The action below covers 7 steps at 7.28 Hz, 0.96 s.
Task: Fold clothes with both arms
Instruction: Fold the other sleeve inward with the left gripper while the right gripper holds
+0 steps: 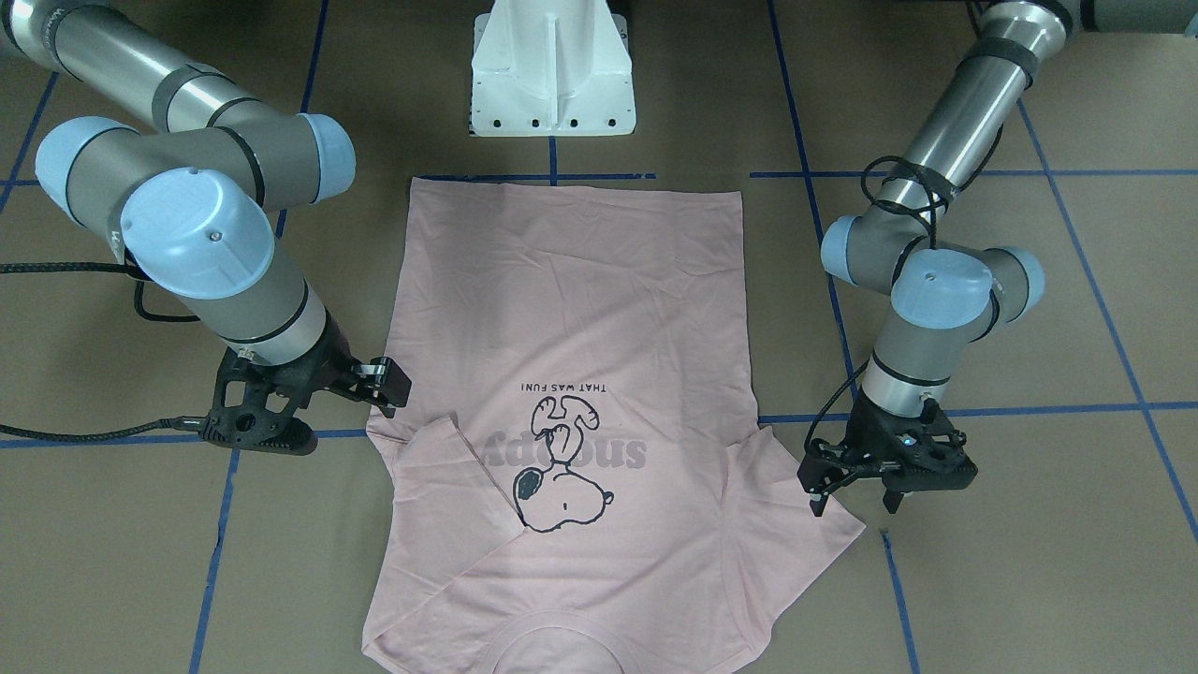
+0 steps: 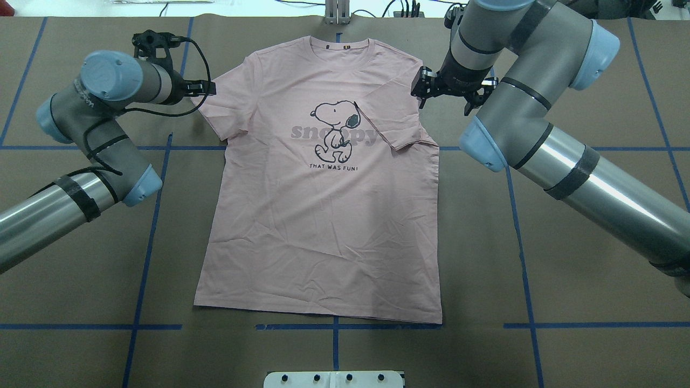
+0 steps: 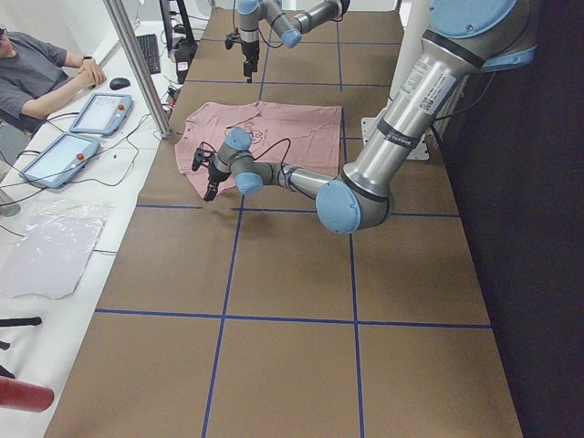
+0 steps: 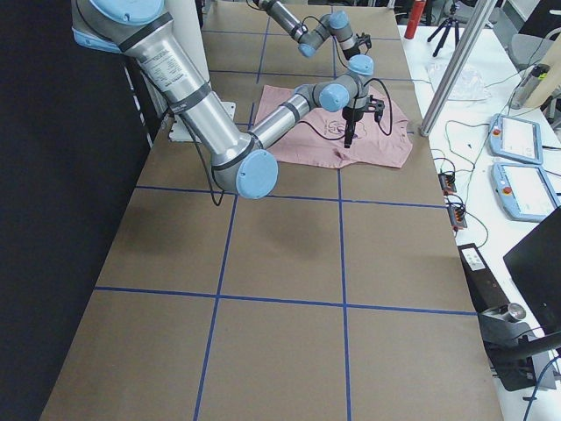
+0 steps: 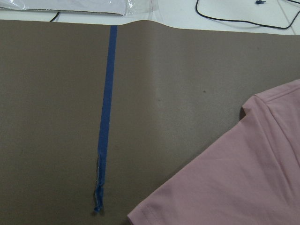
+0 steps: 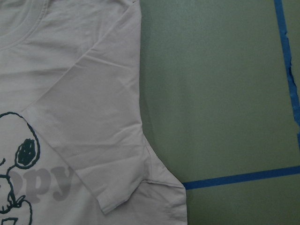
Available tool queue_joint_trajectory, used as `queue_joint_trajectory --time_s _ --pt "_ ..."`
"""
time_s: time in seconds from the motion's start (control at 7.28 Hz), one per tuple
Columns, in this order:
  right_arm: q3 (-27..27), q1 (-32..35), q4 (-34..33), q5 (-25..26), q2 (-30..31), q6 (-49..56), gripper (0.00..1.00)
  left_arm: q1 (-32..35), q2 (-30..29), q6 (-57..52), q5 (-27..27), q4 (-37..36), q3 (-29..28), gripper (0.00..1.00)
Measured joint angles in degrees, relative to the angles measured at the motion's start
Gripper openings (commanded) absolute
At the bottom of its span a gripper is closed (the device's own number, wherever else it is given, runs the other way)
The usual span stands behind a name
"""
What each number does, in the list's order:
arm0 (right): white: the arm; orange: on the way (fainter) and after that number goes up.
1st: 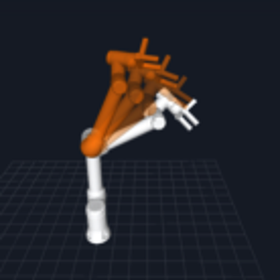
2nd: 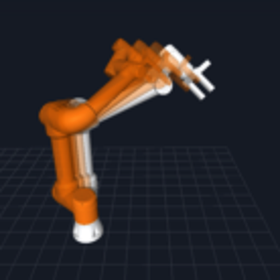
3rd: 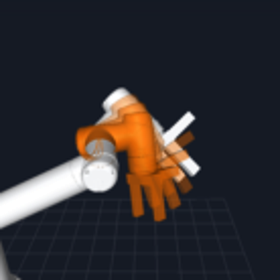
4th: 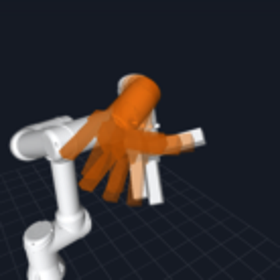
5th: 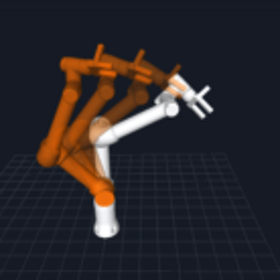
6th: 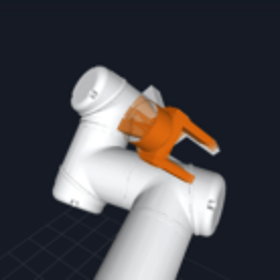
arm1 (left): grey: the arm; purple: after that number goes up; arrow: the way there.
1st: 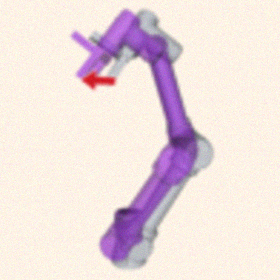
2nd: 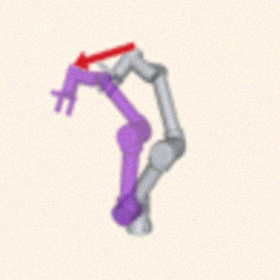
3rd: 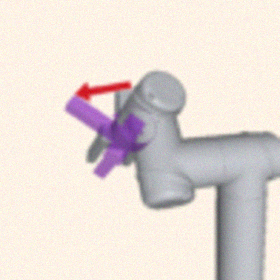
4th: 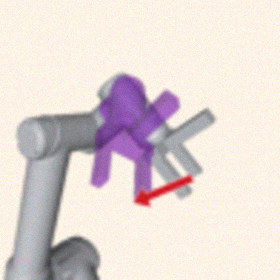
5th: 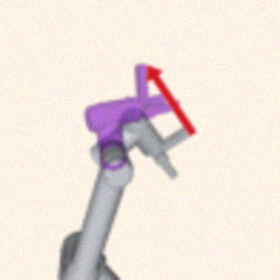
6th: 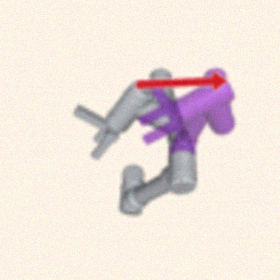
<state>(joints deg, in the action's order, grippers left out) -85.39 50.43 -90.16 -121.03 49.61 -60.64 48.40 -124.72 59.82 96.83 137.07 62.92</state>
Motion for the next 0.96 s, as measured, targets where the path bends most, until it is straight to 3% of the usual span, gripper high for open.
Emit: queue_joint_trajectory --time_s 0.41,0.96 --pt "-0.05 -0.05 0.21 0.09 -0.03 -0.13 1.0 -0.31 -0.58 -0.04 -0.74 0.98 -2.35 0.81" --pt "-0.04 -0.07 0.25 0.1 -0.12 -0.34 1.0 -0.32 -0.7 -0.39 -0.69 1.09 -2.54 0.22"
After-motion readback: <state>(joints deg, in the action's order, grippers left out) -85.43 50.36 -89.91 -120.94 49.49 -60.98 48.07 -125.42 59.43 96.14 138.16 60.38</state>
